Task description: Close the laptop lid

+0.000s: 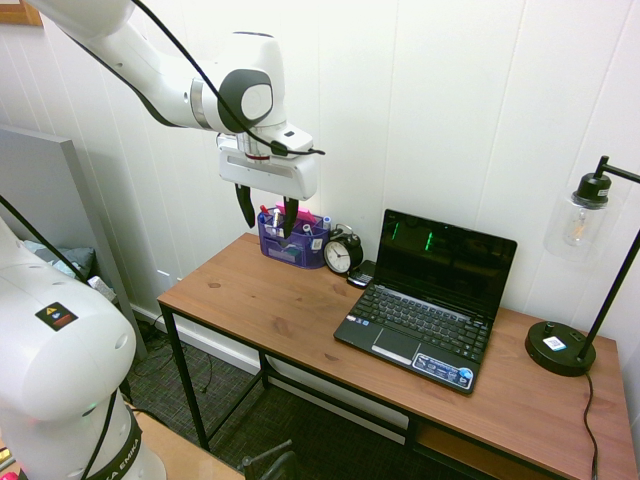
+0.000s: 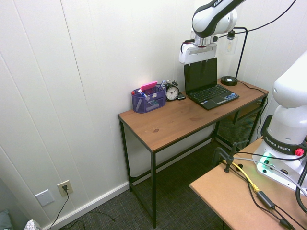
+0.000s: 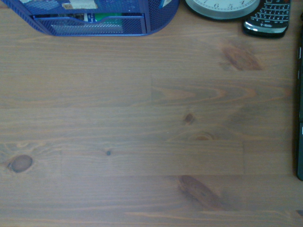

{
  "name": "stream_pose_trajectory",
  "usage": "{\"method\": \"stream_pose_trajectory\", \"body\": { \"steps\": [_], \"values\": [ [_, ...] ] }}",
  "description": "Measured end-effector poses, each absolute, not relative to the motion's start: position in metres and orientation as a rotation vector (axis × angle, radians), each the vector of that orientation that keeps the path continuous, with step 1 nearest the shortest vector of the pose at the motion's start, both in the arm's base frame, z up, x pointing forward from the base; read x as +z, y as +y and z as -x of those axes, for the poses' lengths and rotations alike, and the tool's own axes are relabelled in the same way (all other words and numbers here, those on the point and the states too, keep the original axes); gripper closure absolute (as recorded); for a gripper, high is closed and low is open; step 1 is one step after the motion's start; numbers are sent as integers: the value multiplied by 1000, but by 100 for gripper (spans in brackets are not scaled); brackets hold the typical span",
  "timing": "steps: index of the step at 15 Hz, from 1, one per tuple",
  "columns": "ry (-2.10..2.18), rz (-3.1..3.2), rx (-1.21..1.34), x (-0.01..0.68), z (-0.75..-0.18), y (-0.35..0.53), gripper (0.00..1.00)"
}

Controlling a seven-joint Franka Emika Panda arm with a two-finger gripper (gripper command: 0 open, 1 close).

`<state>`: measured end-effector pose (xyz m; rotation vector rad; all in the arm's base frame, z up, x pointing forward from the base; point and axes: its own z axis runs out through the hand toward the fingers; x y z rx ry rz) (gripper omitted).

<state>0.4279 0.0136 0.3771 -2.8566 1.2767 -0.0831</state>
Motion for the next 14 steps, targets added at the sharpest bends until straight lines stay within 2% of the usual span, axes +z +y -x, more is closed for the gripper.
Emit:
{"method": "stream_pose_trajectory", "body": {
  "steps": [5,10,14],
  "values": [
    [1329,2841,-142,394,-440,2,0],
    [1453,2810,-272,436,-493,-49,0],
    [1543,2754,-327,441,-537,-97,0]
  ]
}}
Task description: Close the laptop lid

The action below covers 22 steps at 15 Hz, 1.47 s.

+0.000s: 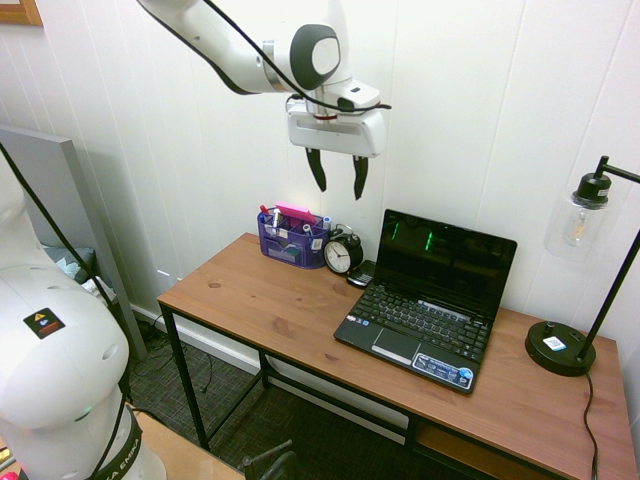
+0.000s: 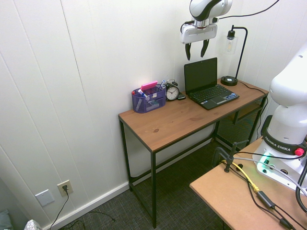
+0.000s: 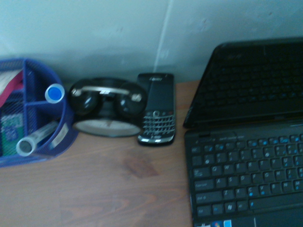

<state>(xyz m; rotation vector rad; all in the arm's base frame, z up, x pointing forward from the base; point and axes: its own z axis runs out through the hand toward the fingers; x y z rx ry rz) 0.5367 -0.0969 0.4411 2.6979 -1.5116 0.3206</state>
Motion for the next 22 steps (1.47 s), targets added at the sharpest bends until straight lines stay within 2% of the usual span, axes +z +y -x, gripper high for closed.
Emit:
{"method": "stream_pose_trajectory", "body": {
  "steps": [10,11,15,22],
  "values": [
    [-1640,-2620,447,422,-616,-208,0],
    [-1642,-2622,443,418,-623,-214,100],
    [-1659,-2635,443,409,-640,-225,100],
    [-1696,-2598,427,410,-638,-238,100]
  ]
}}
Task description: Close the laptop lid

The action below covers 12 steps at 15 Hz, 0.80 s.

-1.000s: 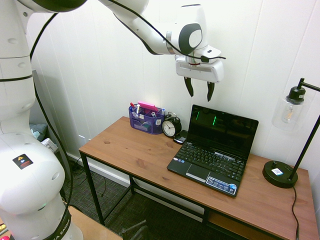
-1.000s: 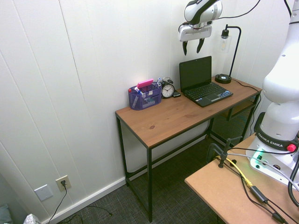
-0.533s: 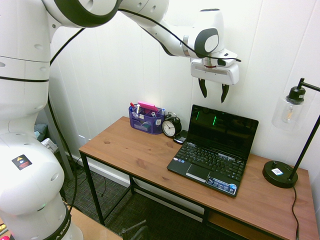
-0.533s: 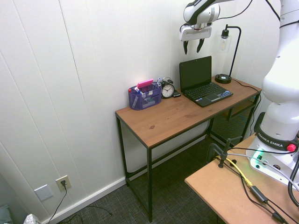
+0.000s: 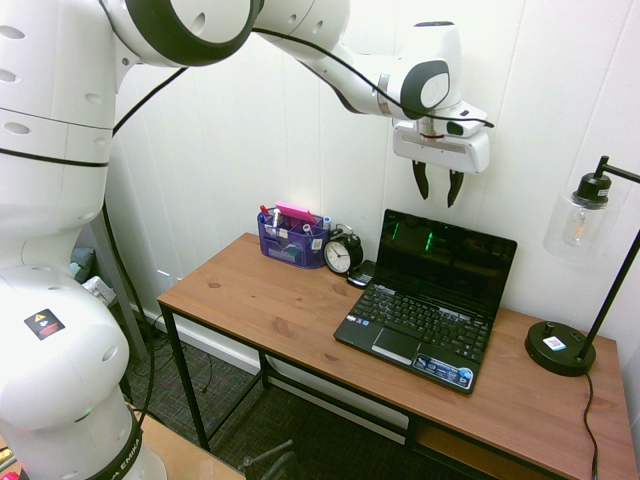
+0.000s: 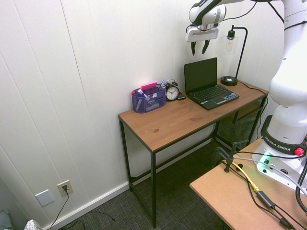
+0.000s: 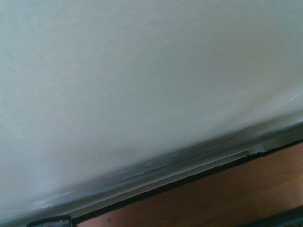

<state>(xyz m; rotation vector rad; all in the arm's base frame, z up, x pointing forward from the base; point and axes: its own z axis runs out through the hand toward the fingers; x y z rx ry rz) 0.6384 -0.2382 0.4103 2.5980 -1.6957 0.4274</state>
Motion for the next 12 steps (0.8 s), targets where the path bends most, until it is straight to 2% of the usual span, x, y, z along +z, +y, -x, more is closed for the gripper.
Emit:
{"method": "stream_pose_trajectory", "body": {
  "steps": [6,12],
  "values": [
    [-1708,-2603,434,411,-645,-218,100],
    [-1745,-2570,452,400,-644,-233,100]
  ]
}}
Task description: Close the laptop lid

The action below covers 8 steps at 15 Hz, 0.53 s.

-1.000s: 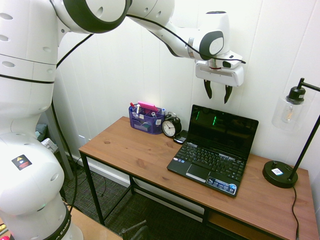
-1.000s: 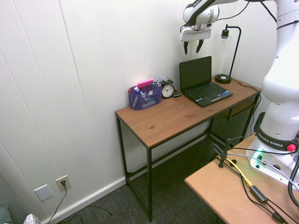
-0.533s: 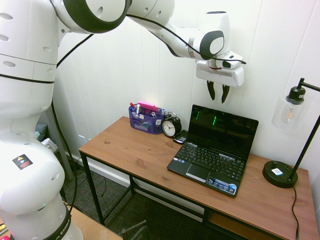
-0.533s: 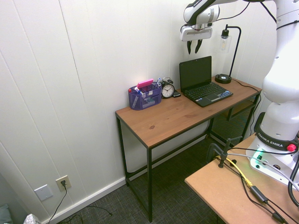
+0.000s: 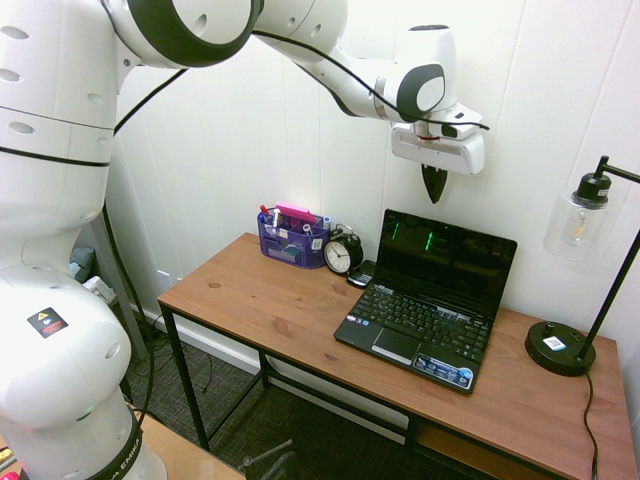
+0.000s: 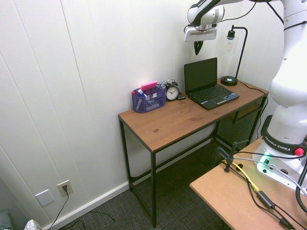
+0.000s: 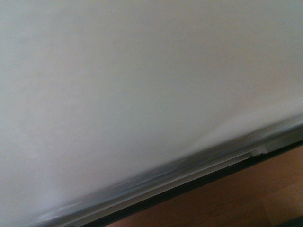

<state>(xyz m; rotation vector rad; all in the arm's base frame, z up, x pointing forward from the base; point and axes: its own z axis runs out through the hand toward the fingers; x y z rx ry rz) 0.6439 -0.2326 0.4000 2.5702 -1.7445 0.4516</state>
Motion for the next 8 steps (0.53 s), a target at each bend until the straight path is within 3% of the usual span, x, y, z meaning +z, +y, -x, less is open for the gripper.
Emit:
{"method": "stream_pose_trajectory", "body": {
  "steps": [8],
  "values": [
    [-1807,-2530,429,358,-654,-256,100]
  ]
}}
